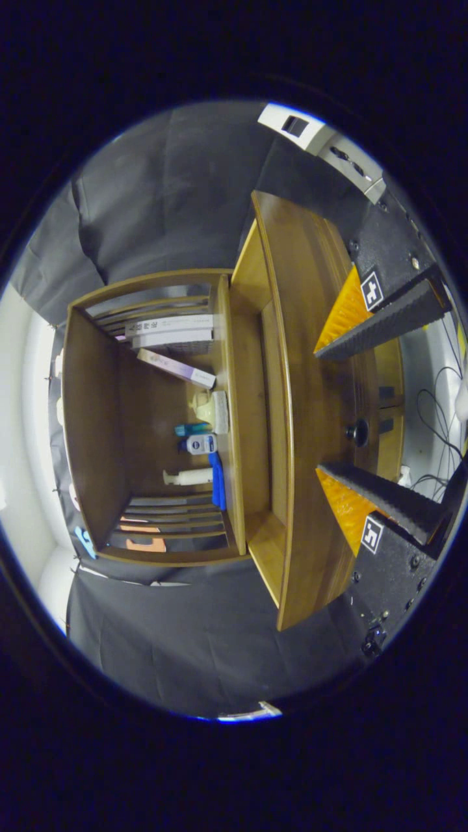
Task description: Pull open the drawer, take out the items inside it, and place them on the countertop above the cabinet.
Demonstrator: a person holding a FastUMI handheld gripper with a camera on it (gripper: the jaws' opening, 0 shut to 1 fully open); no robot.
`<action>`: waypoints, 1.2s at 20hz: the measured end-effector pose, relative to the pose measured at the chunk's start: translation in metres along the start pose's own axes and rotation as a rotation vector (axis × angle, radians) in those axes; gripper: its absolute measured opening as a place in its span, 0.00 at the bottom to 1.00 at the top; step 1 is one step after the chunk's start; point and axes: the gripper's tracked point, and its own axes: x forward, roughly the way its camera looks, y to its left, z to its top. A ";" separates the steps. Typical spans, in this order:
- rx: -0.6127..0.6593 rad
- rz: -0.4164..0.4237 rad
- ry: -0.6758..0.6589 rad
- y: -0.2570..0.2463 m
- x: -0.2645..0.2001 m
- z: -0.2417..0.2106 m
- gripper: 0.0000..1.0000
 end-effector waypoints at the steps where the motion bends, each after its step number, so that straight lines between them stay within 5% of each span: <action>1: -0.001 0.000 0.005 0.001 0.003 -0.001 0.99; 17: -0.019 -0.049 -0.012 0.006 0.023 0.002 1.00; 24: -0.015 -0.058 -0.012 0.007 0.067 0.017 0.99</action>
